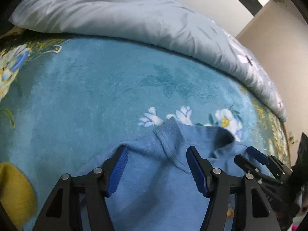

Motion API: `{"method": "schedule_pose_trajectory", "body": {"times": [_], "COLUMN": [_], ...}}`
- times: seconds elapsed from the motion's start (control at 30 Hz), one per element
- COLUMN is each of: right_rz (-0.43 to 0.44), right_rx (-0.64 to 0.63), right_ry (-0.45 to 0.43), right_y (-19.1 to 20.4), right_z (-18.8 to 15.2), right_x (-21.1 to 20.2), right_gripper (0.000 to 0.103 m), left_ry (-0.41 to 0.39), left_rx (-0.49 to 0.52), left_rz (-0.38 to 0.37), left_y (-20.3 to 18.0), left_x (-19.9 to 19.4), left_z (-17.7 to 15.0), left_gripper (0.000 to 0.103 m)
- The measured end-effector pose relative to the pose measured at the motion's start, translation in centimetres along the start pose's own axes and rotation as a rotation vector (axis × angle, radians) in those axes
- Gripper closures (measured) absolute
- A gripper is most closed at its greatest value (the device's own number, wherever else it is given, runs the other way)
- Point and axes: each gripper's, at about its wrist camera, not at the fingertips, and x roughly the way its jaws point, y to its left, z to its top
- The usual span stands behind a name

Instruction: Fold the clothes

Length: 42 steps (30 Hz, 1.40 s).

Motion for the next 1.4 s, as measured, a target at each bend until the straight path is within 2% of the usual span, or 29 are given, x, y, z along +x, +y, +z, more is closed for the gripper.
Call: {"method": "schedule_pose_trajectory", "body": {"times": [0.17, 0.27, 0.3, 0.4, 0.5, 0.63, 0.77, 0.93, 0.97, 1.0, 1.03, 1.07, 1.2, 1.4], "right_rz": [0.030, 0.008, -0.007, -0.093, -0.172, -0.254, -0.255, -0.294, -0.293, -0.278, -0.257, -0.239, -0.209, -0.199], "right_rx": [-0.015, 0.042, 0.088, 0.243, 0.422, 0.603, 0.723, 0.739, 0.733, 0.728, 0.728, 0.729, 0.721, 0.660], "right_ry": [-0.151, -0.210, -0.213, -0.196, -0.185, -0.175, -0.194, -0.214, -0.220, -0.228, -0.230, -0.229, -0.289, -0.460], "right_y": [-1.2, -3.7, -4.9, -8.2, -11.7, -15.7, -18.3, -19.0, -18.8, -18.6, -18.6, -18.5, -17.8, -17.9], "right_z": [-3.8, -9.3, -11.8, -18.9, -24.8, -28.9, -29.7, -29.5, -29.2, -28.9, -28.7, -28.4, -26.4, -19.4], "right_x": [-7.6, -12.4, -13.6, -16.2, -18.2, -19.8, -19.6, -18.8, -18.7, -18.7, -18.6, -18.5, -20.3, -28.1], "right_gripper": [0.042, 0.042, 0.042, 0.042, 0.042, 0.042, 0.042, 0.042, 0.048, 0.058, 0.085, 0.099, 0.100, 0.100], "left_ry": [-0.103, -0.196, -0.234, -0.279, -0.258, -0.213, -0.183, -0.180, -0.183, -0.185, -0.184, -0.183, -0.181, -0.181], "left_rx": [0.087, 0.097, 0.101, 0.117, 0.161, 0.216, 0.223, 0.211, 0.205, 0.199, 0.191, 0.184, 0.182, 0.142], "left_rz": [-0.002, 0.024, 0.046, 0.091, 0.119, 0.109, 0.110, 0.121, 0.122, 0.123, 0.119, 0.115, 0.108, 0.082], "left_y": [0.2, 0.8, 1.0, 0.9, 0.2, -1.0, -1.4, -1.5, -1.4, -1.3, -1.2, -1.1, -0.9, 0.5], "left_x": [-7.3, -11.7, -12.9, -14.2, -13.8, -12.9, -13.0, -13.7, -13.9, -14.0, -14.0, -14.0, -14.0, -14.1], "left_z": [-3.8, -7.7, -9.6, -13.6, -17.7, -21.5, -22.7, -23.4, -23.4, -23.4, -23.3, -23.2, -23.5, -23.3], "left_gripper": [0.036, 0.036, 0.035, 0.032, 0.032, 0.032, 0.032, 0.032, 0.032, 0.032, 0.032, 0.032, 0.032, 0.032]}}
